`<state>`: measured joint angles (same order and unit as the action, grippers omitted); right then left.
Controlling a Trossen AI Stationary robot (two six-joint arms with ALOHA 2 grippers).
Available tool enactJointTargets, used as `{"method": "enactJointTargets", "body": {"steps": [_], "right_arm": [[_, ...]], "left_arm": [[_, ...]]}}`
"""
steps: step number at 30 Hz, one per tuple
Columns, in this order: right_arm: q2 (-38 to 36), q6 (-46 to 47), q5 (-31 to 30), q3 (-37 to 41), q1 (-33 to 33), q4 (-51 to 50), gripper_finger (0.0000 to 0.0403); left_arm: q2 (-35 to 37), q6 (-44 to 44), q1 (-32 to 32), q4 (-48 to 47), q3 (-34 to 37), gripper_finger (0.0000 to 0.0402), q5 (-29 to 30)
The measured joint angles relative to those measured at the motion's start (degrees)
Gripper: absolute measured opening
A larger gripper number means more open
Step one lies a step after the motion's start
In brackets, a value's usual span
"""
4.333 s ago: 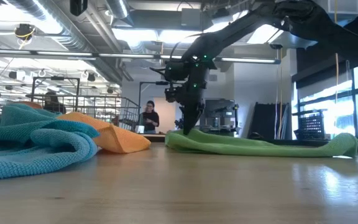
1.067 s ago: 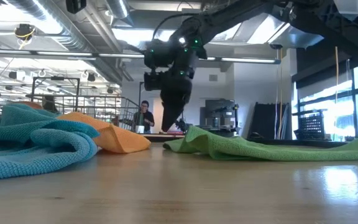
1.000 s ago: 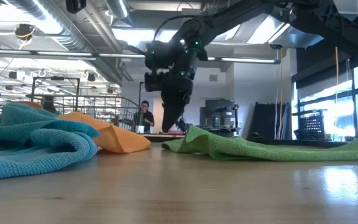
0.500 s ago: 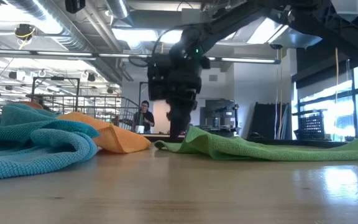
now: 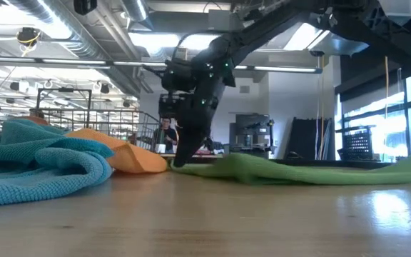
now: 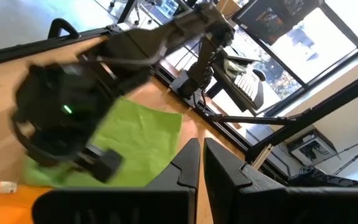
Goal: Fold microfiber towels
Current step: Fold the green microfiber cloth
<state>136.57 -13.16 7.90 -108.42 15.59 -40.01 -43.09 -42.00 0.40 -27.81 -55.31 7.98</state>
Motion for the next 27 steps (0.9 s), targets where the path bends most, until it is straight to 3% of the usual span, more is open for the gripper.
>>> {"method": "enactJointTargets", "body": {"steps": [6,14,20,24,27], "right_arm": [[0.12,2.43,0.94,-0.03,1.66,0.69,0.0193],[-3.96,5.59,9.28,-4.87,1.71,-16.55,0.0194],[-8.00,5.46,8.81,-5.12,1.14,-26.80,0.0194],[-10.93,5.12,10.59,-0.40,1.32,-29.68,0.0194],[-10.59,5.66,16.18,6.87,1.24,-29.33,0.0194]], "left_arm": [[0.04,-1.82,0.10,0.00,0.00,0.0014,-1.66],[0.04,-2.45,0.15,0.02,0.00,0.0014,-1.93],[0.04,-1.12,0.20,0.03,0.00,0.0014,-1.92],[0.04,-0.25,0.20,0.02,0.00,0.0014,-1.69],[0.04,0.15,0.20,0.01,0.00,0.0014,-1.69]]}}
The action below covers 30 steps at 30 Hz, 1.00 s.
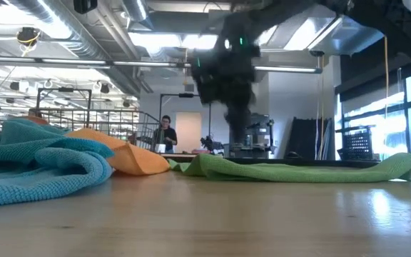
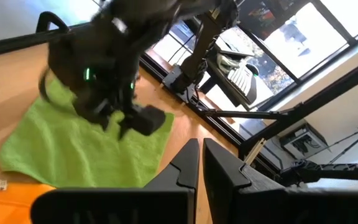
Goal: Fold microfiber towels
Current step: Fold the green microfiber cloth
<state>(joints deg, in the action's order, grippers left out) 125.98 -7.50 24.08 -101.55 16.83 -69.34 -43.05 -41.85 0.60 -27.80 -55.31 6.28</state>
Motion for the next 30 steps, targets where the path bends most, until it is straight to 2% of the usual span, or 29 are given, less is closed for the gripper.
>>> {"method": "enactJointTargets", "body": {"steps": [2,6,9,13,19,21,24,30], "right_arm": [[-0.10,1.24,3.64,5.85,-0.52,0.40,0.0194],[-0.56,1.38,2.72,15.31,-2.06,1.92,0.0193],[-0.79,2.69,2.69,17.82,-2.55,3.78,0.0193],[-0.76,5.55,0.01,17.17,-2.56,5.24,0.0187],[-0.55,10.73,-12.75,12.56,-0.23,13.37,0.0151],[-0.36,12.85,-15.38,10.75,0.59,14.35,0.0138],[0.00,12.82,-13.68,8.52,1.77,12.89,0.0123],[0.20,9.01,-11.12,6.54,3.26,2.81,0.0118]], "left_arm": [[0.00,-0.02,0.30,0.01,0.00,0.0014,0.03],[0.00,0.00,1.82,0.01,0.00,0.0014,0.48],[0.00,0.00,2.81,-0.01,0.00,0.0014,1.15],[0.02,0.00,3.35,0.00,0.00,0.0014,1.53],[0.02,-0.04,3.32,-0.01,0.00,0.0014,1.57],[0.02,-0.47,3.32,0.01,0.00,0.0014,1.57],[0.02,-1.40,3.34,0.03,0.00,0.0014,1.57],[0.02,-1.31,3.33,0.02,0.00,0.0014,1.75]]}}
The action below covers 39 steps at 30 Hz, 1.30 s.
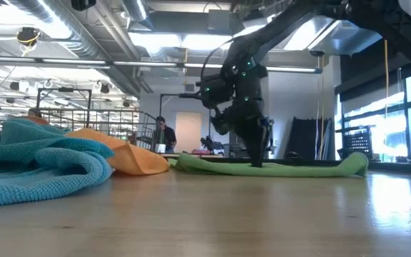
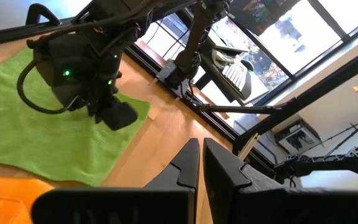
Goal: Fold microfiber towels
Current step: Fold the green microfiber cloth
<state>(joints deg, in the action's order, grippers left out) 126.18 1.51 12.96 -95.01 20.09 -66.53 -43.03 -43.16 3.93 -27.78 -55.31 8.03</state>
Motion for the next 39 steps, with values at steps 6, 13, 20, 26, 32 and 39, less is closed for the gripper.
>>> {"method": "enactJointTargets", "body": {"steps": [6,13,20,26,32,39], "right_arm": [[-5.83,-4.95,3.16,0.01,0.33,-5.27,0.0117],[-19.00,0.69,4.37,8.06,3.05,-3.22,0.0118],[-31.96,7.32,11.42,28.19,3.65,0.94,0.0151],[-43.39,17.98,10.36,40.01,0.93,9.68,0.0192],[-51.20,24.69,9.34,49.59,-1.94,11.21,0.0215],[-54.06,26.74,10.26,56.47,-5.06,14.49,0.0216]], "left_arm": [[0.00,0.00,0.01,0.01,0.02,0.0014,0.02],[-0.09,1.79,0.01,-0.01,0.02,0.0014,0.36],[-2.34,6.65,0.01,0.10,0.07,0.0014,-0.12],[-4.72,11.76,0.01,3.09,0.09,0.0014,-0.45],[-7.52,17.09,-0.05,10.71,0.07,0.0014,-1.97],[-11.43,28.83,-0.05,18.53,0.07,0.0014,-1.09]]}}
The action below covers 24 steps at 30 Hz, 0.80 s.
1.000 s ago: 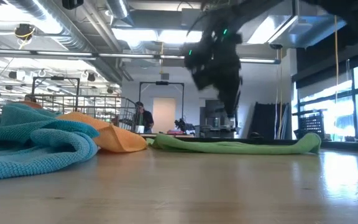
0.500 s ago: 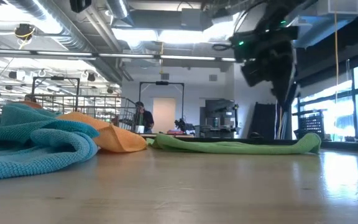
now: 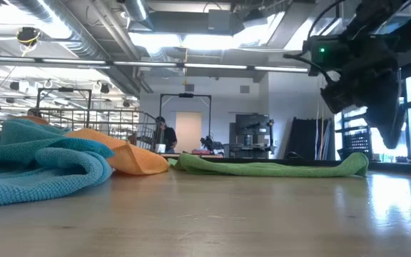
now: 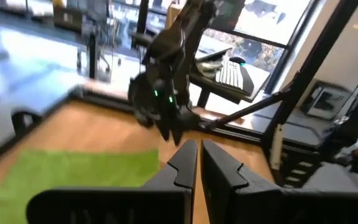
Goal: Fold microfiber towels
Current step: Fold the green microfiber cloth
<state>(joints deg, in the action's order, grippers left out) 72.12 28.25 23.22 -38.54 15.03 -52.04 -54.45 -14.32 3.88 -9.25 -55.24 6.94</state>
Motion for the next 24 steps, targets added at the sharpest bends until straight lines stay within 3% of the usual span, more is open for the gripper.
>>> {"method": "enactJointTargets", "body": {"steps": [4,11,17,24], "right_arm": [[-0.02,-0.45,-5.07,0.02,-0.43,4.19,0.0212],[0.89,-4.22,-12.06,0.27,-0.64,8.25,0.0197],[1.70,-4.33,-8.94,3.94,-0.64,13.93,0.0187],[1.83,2.09,-2.67,6.59,-0.64,21.33,0.0170]], "left_arm": [[-1.85,4.93,0.00,5.57,0.00,0.0014,1.81],[-3.92,4.69,-1.22,11.83,0.00,0.0014,3.13],[-4.37,4.23,-1.73,12.92,-0.02,0.0014,3.13],[-4.35,3.97,-1.73,12.94,-0.02,0.0014,3.15]]}}
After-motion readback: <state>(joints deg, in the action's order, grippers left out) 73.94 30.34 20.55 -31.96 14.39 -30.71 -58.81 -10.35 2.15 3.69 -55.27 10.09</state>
